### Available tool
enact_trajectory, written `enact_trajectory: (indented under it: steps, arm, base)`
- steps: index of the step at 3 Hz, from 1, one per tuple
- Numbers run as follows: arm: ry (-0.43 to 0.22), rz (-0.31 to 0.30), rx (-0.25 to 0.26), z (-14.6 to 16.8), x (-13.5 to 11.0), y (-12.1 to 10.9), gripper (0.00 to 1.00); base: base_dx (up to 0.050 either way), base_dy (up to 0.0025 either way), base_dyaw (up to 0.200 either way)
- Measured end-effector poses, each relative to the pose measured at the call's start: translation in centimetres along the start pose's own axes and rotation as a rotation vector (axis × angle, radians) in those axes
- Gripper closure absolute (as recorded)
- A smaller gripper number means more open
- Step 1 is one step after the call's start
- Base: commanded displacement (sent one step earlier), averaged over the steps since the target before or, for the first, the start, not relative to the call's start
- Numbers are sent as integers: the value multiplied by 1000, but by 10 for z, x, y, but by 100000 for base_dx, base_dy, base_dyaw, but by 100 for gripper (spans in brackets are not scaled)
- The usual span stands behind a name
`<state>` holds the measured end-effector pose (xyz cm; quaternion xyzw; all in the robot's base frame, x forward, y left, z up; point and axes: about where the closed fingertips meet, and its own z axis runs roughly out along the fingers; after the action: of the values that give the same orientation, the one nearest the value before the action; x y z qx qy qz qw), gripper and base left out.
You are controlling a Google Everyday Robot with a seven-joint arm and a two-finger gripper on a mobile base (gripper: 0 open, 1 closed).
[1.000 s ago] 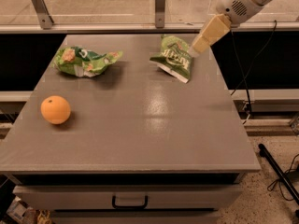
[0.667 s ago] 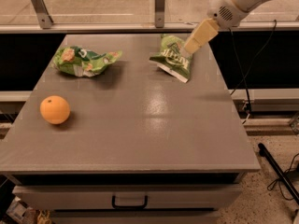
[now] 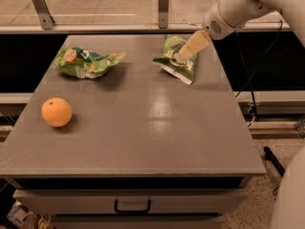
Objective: Pick green jalapeno chip bag
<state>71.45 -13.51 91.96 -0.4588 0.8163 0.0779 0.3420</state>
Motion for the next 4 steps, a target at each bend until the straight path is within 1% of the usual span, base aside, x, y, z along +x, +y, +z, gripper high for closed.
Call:
enact_trajectory:
  steps: [1,2,3,4]
  arm:
    - [3,17,23,24,0,-5,0]
    - [26,31,38,50,4,-7,0]
    - [34,32,30,69,6,-5,0]
    - [35,31,26,72,6,-4,18]
  base:
    - [0,0,0]
    - [0,0,0]
    - [0,0,0]
    - [0,0,0]
